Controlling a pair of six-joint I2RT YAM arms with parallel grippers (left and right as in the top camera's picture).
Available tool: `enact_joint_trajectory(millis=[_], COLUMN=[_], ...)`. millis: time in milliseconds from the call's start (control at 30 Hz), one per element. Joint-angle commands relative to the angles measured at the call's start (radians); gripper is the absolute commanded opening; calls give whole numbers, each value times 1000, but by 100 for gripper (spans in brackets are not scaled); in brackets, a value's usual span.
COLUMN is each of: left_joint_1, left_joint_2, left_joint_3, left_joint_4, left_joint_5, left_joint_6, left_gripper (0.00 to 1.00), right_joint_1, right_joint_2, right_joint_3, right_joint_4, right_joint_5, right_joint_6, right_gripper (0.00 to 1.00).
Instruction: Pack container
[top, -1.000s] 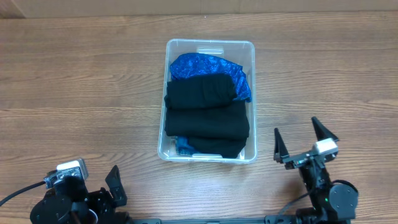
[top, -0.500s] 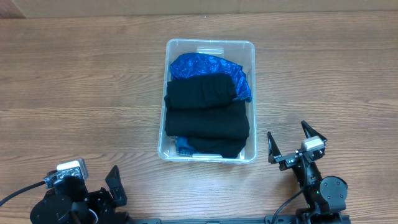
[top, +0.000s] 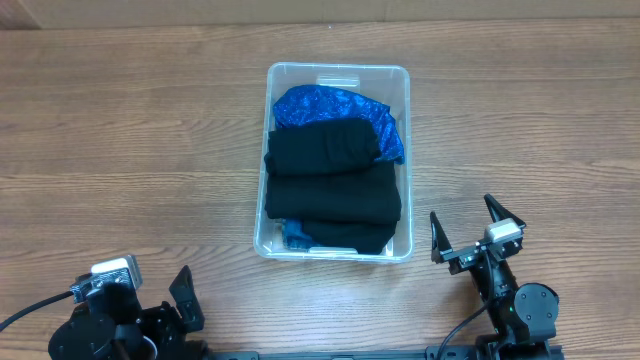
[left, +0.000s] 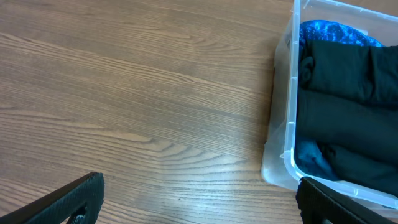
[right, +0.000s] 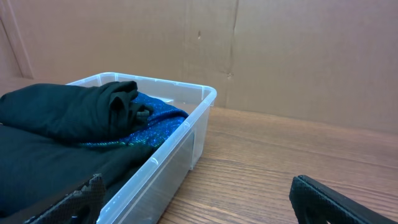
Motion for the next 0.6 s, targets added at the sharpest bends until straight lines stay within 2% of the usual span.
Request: enact_joint_trajectory(millis=[0, 433, 567], left_joint_1=[0, 0, 19], left_joint_2=[-6, -6, -29], left_joint_3=[1, 0, -82], left_joint_4=[3, 3, 95], left_joint_5=[-10, -10, -6], left_joint_6=[-18, -17, -18], left_gripper=[100, 100, 100], right_joint_1=[9, 9, 9], right_joint_2=[-12, -12, -12], right_joint_3=[-10, -10, -10], right_joint_4=[6, 6, 6], right_joint_5=[2, 2, 2], right_joint_6=[-7, -7, -7], right_gripper=[100, 100, 100])
